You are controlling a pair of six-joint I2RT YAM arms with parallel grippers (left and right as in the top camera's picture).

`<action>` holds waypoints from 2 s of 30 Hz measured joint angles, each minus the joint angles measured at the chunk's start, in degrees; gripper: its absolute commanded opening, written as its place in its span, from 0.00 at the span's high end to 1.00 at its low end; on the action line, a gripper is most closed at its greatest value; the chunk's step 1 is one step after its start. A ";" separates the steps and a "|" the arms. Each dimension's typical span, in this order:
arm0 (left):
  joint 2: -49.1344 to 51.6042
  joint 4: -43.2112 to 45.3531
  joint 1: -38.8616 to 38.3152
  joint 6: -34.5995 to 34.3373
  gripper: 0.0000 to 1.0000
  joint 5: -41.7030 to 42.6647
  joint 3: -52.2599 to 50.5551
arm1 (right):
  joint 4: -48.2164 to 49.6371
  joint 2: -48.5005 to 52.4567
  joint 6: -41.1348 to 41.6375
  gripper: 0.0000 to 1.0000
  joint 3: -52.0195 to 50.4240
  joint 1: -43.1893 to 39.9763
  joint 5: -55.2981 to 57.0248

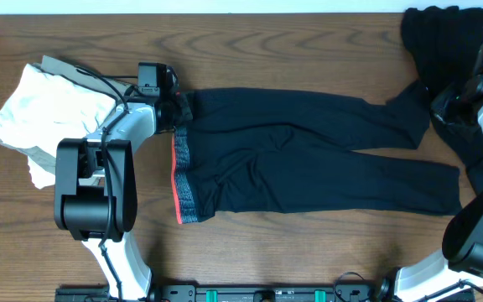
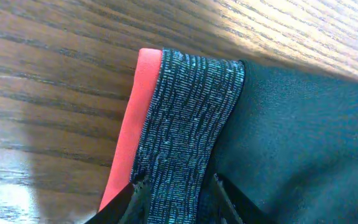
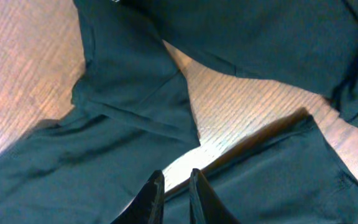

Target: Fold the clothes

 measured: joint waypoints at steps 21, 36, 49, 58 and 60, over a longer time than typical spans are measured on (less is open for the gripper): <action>-0.15 -1.51 0.00 0.00 0.64 0.37 0.20 | 12.07 7.15 -18.05 0.58 0.00 7.93 -5.95; -0.17 -1.66 0.00 0.00 0.64 0.39 0.22 | 21.92 17.35 -19.61 0.60 -0.02 7.96 -3.19; -0.17 -1.66 0.00 0.00 0.64 0.39 0.22 | 22.18 19.10 -19.80 0.52 -0.02 8.22 -2.71; -0.17 -1.66 0.00 0.02 0.64 0.39 0.22 | 22.38 19.17 -24.61 0.52 -0.02 9.40 -4.61; -0.17 -1.66 0.00 0.00 0.64 0.39 0.22 | 22.36 19.17 -25.53 0.53 -0.02 9.42 -4.61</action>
